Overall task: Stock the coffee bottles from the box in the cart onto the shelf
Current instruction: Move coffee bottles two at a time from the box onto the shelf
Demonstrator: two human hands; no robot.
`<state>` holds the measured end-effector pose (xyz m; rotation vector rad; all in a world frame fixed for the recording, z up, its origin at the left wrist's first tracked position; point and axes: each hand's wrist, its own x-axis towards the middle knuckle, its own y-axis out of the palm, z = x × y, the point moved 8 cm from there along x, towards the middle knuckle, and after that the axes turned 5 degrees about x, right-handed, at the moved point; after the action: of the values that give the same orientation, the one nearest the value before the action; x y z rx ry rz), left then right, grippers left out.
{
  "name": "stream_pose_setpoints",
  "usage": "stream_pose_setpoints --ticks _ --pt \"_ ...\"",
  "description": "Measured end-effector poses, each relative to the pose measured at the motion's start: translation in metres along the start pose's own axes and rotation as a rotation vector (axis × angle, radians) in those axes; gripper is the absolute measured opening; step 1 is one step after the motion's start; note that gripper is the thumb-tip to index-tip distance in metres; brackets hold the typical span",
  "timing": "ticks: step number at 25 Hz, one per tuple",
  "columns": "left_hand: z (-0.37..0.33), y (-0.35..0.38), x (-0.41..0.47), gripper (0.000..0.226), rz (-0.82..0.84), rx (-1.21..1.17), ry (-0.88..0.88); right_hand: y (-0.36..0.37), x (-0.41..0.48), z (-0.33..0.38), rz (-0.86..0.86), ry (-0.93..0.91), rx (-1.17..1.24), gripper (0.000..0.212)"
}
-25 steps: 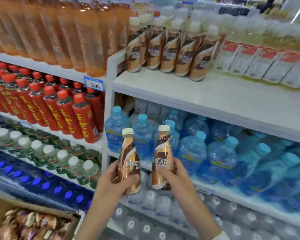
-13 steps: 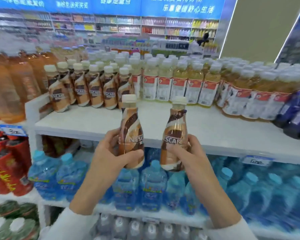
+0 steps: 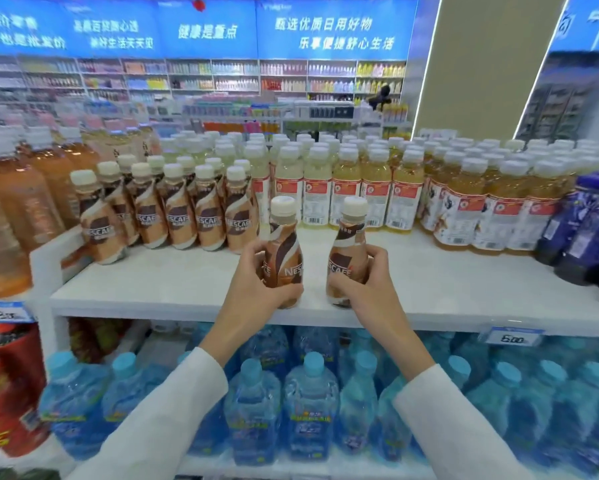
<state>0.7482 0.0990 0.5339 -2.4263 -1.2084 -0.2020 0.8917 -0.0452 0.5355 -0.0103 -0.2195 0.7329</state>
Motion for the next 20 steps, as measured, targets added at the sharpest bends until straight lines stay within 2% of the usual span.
stream_pose_setpoints --ticks 3,7,9,11,16,18,20 --pt "0.009 0.002 -0.004 0.076 0.005 0.022 0.011 -0.001 -0.004 -0.004 -0.035 -0.025 -0.05 0.061" --pt "0.001 -0.002 -0.015 0.092 -0.129 0.222 0.009 -0.009 -0.012 -0.001 -0.196 -0.091 -0.24 0.087" --pt "-0.003 -0.004 -0.019 0.089 -0.204 0.253 -0.019 -0.008 -0.011 -0.001 -0.237 -0.102 -0.32 0.082" --pt "-0.002 -0.005 -0.017 0.079 -0.209 0.177 -0.042 -0.007 -0.008 -0.004 -0.203 -0.068 -0.286 0.074" --pt "0.009 -0.003 -0.004 0.061 -0.041 0.011 -0.081 -0.002 0.002 -0.014 0.039 -0.007 -0.195 0.063" --pt "0.01 0.001 -0.005 0.057 -0.025 -0.007 -0.067 -0.002 0.0 -0.015 0.061 -0.01 -0.193 0.071" --pt "0.011 0.003 -0.008 0.058 -0.061 0.015 -0.045 -0.009 -0.004 -0.011 -0.018 -0.037 -0.178 0.08"
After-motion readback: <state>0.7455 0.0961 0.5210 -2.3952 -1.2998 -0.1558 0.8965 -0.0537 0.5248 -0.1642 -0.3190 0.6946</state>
